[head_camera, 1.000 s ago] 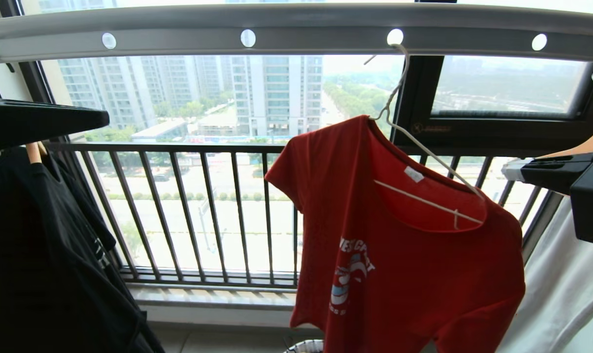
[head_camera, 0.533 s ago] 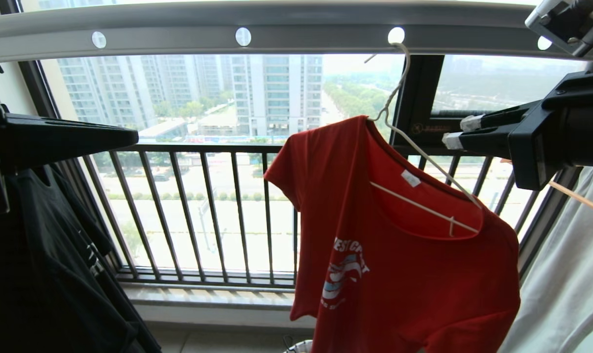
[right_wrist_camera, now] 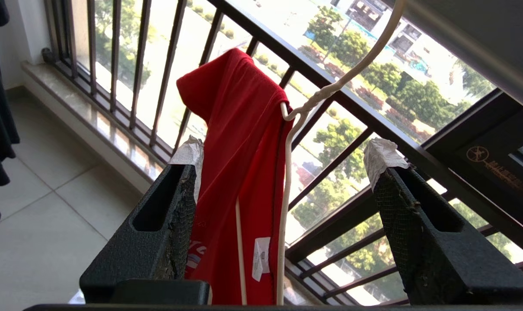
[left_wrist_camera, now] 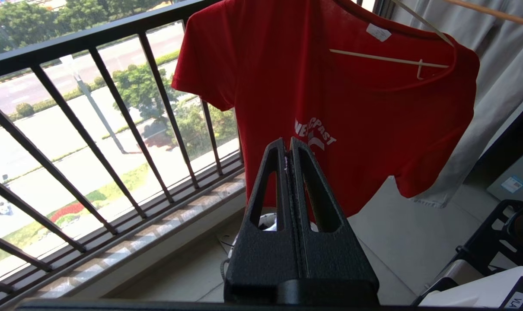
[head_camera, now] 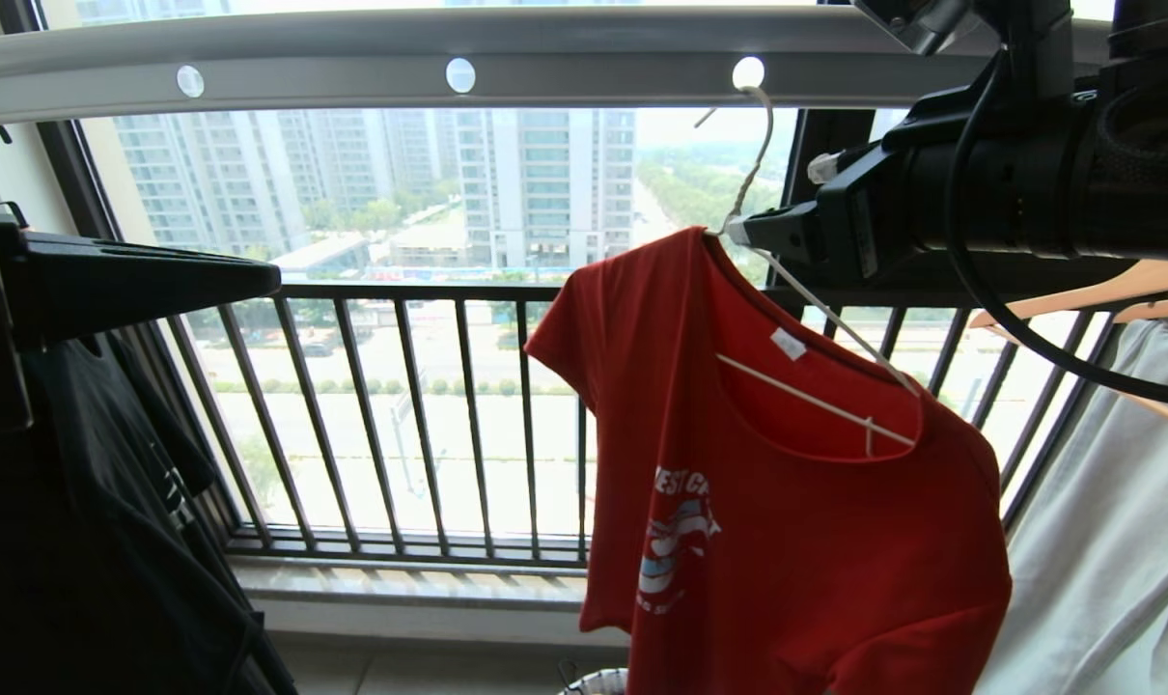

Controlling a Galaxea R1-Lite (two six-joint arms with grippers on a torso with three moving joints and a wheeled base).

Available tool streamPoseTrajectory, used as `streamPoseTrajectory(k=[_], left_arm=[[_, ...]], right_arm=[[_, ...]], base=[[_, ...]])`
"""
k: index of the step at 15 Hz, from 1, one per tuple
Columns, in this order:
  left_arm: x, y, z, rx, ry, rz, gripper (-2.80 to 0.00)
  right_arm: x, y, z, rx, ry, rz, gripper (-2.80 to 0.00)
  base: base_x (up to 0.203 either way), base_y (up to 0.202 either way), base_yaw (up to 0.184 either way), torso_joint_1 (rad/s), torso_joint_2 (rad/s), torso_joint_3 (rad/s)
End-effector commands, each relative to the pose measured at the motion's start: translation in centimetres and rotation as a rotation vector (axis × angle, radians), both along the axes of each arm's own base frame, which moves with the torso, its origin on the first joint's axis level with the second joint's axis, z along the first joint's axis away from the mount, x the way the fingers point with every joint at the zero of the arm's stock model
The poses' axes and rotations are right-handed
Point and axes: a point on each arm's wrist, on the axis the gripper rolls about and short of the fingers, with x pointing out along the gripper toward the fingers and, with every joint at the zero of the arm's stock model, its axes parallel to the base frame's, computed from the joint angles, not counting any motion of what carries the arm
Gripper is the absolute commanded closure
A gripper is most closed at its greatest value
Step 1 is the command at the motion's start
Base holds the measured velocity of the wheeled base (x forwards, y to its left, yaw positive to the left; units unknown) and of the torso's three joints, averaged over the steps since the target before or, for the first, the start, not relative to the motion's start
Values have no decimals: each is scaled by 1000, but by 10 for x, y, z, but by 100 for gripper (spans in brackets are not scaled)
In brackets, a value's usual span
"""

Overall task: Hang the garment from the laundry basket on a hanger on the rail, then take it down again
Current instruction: Take the clothes off the clothes rack

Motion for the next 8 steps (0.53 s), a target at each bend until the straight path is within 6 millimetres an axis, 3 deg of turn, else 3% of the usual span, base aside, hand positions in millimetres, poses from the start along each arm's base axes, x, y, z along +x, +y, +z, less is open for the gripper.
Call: streamPoseTrajectory(k=[1,6,7,8], left_arm=[[0,0,0,2,3,-3,0],[0,0,-1,2,3,-4,0],[0,0,-1,2,3,-4,0],[0,0,-1,2,3,-6,0]], right_arm=[[26,19,-9,-5,3,-2,-280],[51,37,-9,28,-40,-11,-280],[55,39,-10,27,-44,-19,-190],[56,40,-10,28,-46,-21,0]], base=[[0,0,0,0,0,0],[0,0,0,0,0,0],[0,0,0,0,0,0],[0,0,0,0,0,0]])
